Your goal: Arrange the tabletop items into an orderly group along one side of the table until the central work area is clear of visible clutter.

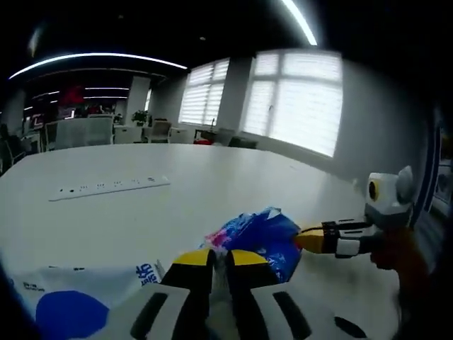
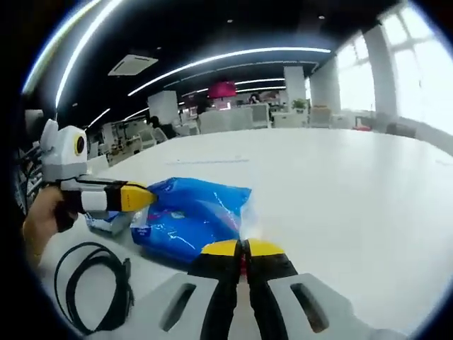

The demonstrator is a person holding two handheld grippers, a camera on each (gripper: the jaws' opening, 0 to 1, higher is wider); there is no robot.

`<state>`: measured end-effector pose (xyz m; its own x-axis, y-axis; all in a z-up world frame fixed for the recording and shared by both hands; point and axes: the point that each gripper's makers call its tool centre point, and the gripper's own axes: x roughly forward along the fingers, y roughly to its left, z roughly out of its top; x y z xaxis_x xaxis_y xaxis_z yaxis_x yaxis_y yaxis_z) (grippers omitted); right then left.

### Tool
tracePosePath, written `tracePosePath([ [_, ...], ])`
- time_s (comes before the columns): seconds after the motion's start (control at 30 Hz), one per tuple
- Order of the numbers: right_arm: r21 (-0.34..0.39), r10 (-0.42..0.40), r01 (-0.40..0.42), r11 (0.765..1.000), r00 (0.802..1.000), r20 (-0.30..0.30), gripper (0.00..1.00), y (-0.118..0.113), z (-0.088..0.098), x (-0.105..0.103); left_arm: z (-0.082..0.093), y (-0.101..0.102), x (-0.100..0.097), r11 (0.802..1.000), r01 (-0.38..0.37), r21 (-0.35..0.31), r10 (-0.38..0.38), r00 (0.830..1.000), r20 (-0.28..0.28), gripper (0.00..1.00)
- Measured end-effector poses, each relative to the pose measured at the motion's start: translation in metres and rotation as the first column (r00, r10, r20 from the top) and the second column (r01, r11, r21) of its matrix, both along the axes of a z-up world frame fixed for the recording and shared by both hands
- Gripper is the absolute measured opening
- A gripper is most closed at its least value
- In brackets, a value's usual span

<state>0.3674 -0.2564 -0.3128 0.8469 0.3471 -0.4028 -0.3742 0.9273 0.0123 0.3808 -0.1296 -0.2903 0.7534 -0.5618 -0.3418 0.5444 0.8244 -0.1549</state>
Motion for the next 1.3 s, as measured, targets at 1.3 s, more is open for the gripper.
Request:
tracePosePath([
  [1.3, -0.057, 0.038, -0.029, 0.998, 0.987, 0.153, 0.37, 0.001, 0.035, -0.008, 0.013, 0.001, -0.015, 1.000, 0.005, 0.024, -0.006, 1.000, 0.022, 0.48],
])
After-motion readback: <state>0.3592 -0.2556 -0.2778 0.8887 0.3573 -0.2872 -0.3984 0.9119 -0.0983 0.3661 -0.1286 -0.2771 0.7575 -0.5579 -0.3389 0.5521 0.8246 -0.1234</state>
